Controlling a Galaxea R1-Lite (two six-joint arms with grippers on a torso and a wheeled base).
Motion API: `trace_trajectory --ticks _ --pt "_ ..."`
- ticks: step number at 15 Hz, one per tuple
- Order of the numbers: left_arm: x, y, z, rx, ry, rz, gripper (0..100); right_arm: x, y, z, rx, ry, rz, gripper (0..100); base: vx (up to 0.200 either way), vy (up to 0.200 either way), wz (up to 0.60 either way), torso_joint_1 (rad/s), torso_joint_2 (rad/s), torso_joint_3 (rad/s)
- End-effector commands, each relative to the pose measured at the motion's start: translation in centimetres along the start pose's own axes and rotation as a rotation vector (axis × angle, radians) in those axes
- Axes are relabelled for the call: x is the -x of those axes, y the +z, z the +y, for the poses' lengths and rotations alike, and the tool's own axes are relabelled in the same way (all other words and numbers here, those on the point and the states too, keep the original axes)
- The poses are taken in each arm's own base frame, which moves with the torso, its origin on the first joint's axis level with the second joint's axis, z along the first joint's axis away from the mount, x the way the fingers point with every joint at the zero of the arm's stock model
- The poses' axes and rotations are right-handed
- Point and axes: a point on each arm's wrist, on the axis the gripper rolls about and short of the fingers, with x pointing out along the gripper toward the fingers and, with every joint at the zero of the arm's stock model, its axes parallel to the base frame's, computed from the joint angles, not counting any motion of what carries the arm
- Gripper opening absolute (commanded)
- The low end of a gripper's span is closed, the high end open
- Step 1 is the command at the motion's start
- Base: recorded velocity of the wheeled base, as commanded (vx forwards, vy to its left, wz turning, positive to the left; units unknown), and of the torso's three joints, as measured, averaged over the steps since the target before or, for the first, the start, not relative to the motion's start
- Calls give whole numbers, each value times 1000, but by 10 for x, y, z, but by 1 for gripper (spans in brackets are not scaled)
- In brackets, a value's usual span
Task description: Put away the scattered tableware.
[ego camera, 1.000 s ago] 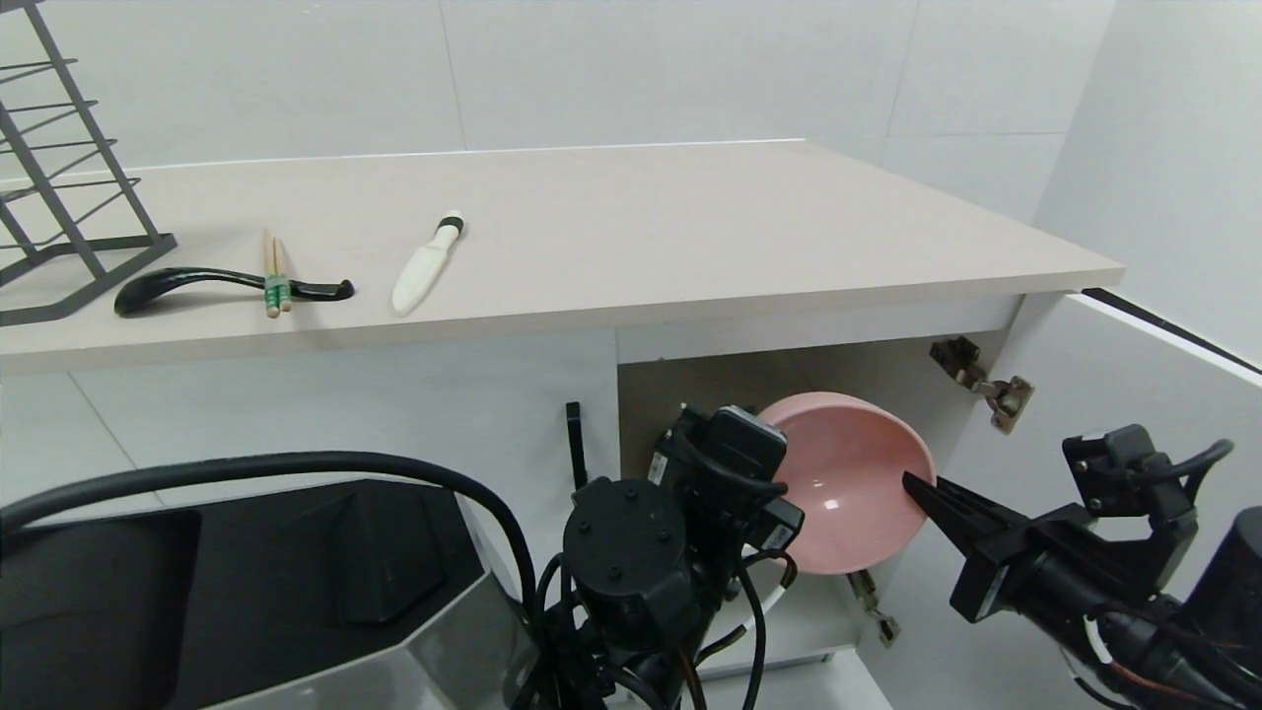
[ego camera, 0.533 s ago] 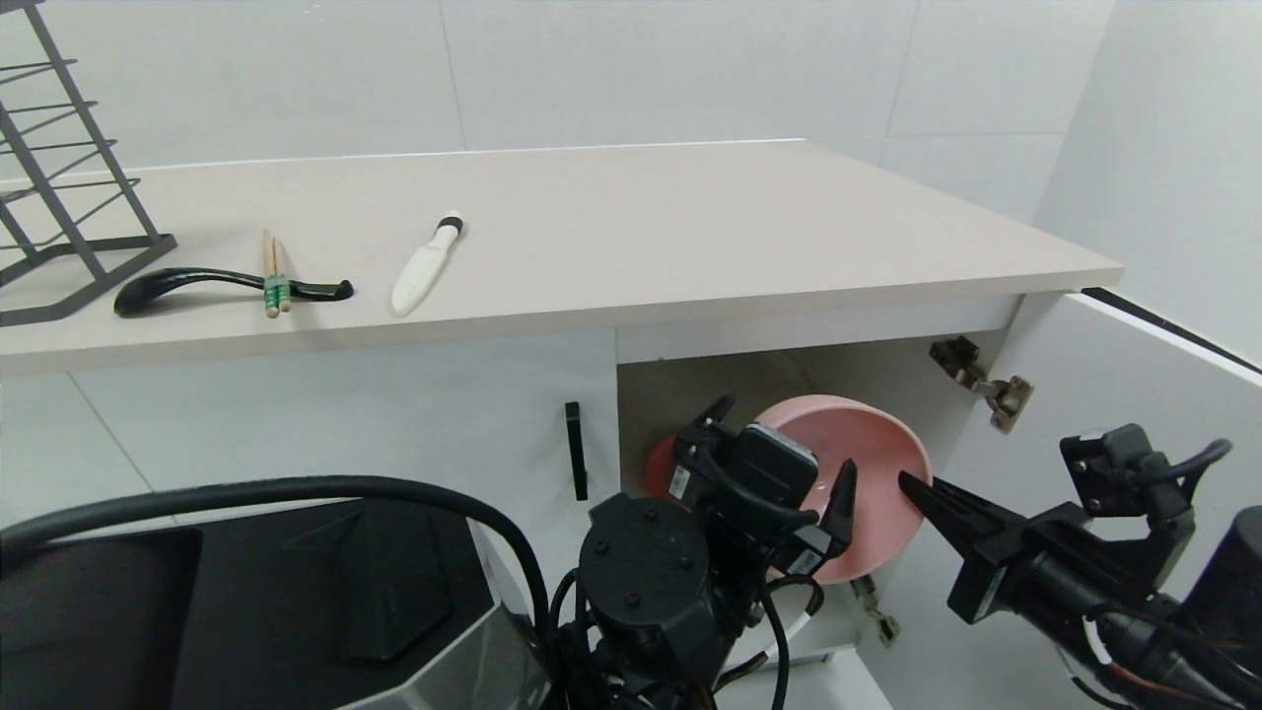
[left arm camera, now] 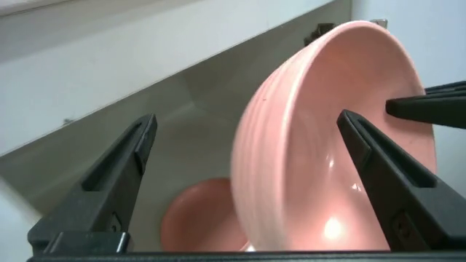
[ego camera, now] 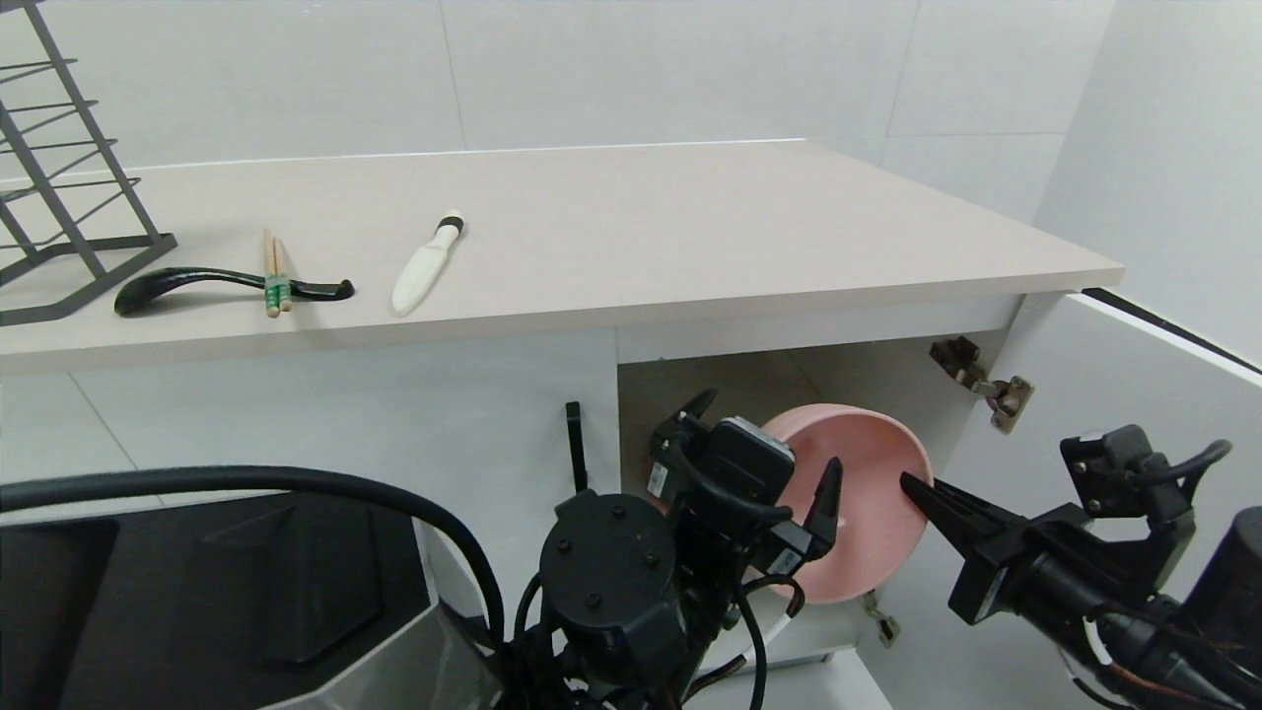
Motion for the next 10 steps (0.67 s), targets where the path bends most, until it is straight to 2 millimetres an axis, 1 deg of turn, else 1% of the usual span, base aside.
trace_trajectory --ticks 1,2,3,4,6,7,9,10 --pt "11 7 7 -3 -33 -4 100 0 -1 0 1 -2 4 0 0 0 0 0 0 0" --pt "20 9 10 -10 -85 -3 100 0 -1 0 1 -2 4 0 0 0 0 0 0 0" --pt "24 9 11 -14 -106 -3 100 0 -1 0 -1 -2 4 0 0 0 0 0 0 0" --pt "35 12 16 -25 -159 -2 100 0 -1 0 0 -2 7 0 0 0 0 0 0 0" --pt "47 17 22 -29 -209 -7 100 0 -1 0 0 -2 7 0 0 0 0 0 0 0" --pt "52 19 24 -29 -222 -8 100 0 -1 0 0 -2 9 0 0 0 0 0 0 0" --pt "71 27 36 -28 -236 -7 100 0 -1 0 0 -2 9 0 0 0 0 0 0 0" --pt "78 28 42 -30 -229 4 100 0 -1 0 -1 -2 10 0 0 0 0 0 0 0"
